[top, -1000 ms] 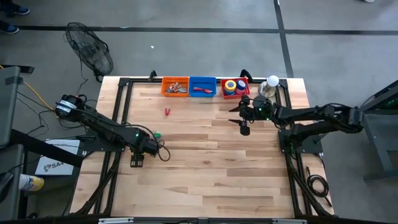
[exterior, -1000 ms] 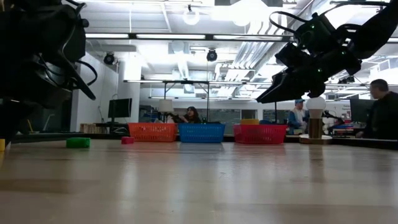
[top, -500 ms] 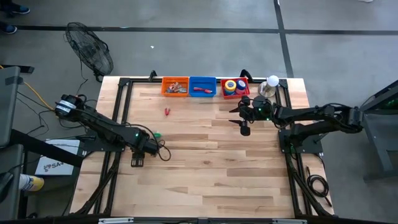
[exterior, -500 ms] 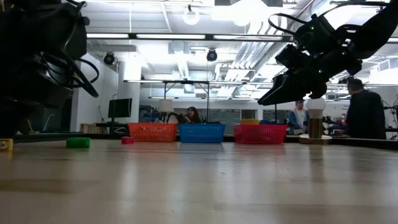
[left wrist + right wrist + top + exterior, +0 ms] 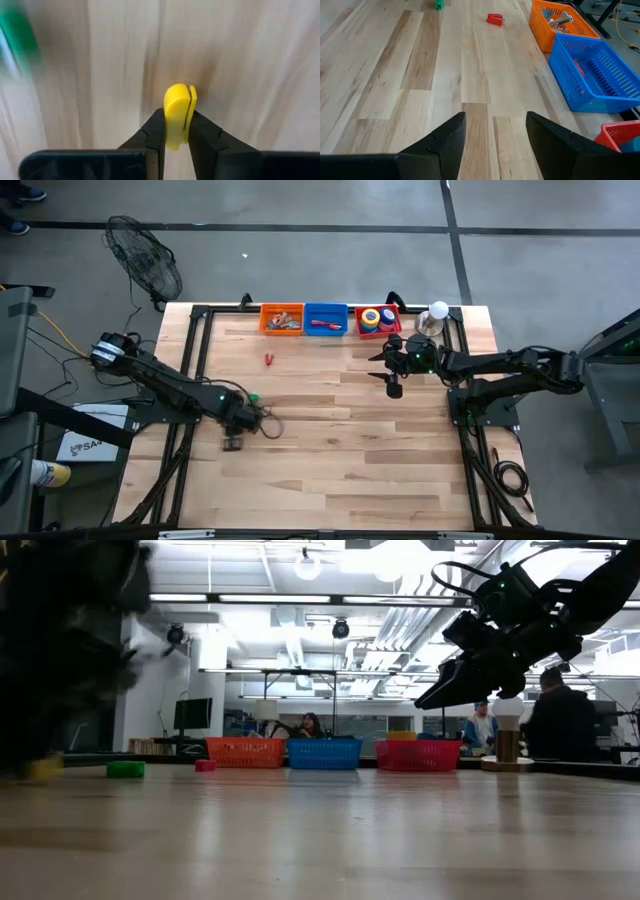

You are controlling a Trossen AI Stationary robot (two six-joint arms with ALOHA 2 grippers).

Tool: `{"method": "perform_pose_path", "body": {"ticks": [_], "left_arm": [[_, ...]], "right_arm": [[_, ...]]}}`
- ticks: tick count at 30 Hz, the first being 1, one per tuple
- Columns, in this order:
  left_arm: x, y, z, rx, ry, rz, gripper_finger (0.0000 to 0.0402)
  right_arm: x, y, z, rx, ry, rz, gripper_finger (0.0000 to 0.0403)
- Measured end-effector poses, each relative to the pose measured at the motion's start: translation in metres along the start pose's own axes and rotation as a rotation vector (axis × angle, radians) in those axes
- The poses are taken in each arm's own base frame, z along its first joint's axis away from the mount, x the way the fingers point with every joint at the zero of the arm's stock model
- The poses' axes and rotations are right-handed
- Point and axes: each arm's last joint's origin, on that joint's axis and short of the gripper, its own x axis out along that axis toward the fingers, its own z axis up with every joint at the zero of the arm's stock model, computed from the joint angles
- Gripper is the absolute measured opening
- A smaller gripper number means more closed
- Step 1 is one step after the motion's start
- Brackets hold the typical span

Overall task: Pick and place Stapler, Stapler remover, tape
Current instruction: Put the yellow stapler into the blue bin

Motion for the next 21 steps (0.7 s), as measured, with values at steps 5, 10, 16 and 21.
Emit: {"method": "perform_pose_path", "body": {"ticks": [5,10,16,21], "left_arm": [[-0.018,-0.005,0.024,-0.002,-0.220,0.117,0.0052],[-0.040,0.004,0.051,-0.030,-0.455,0.316,0.0056],[-0.055,0.041,0.083,-0.083,-0.662,0.424,0.0057],[-0.067,0.086,0.107,-0.059,-0.823,0.421,0.0058]], "right_arm": [[0.000,0.000,0.000,0.019,-0.001,-0.001,0.0199],[0.000,-0.001,0.000,0.022,0.007,-0.024,0.0199],[0.000,-0.002,-0.001,0.042,0.021,-0.077,0.0199],[0.000,-0.003,-0.001,0.054,0.024,-0.098,0.0199]]}}
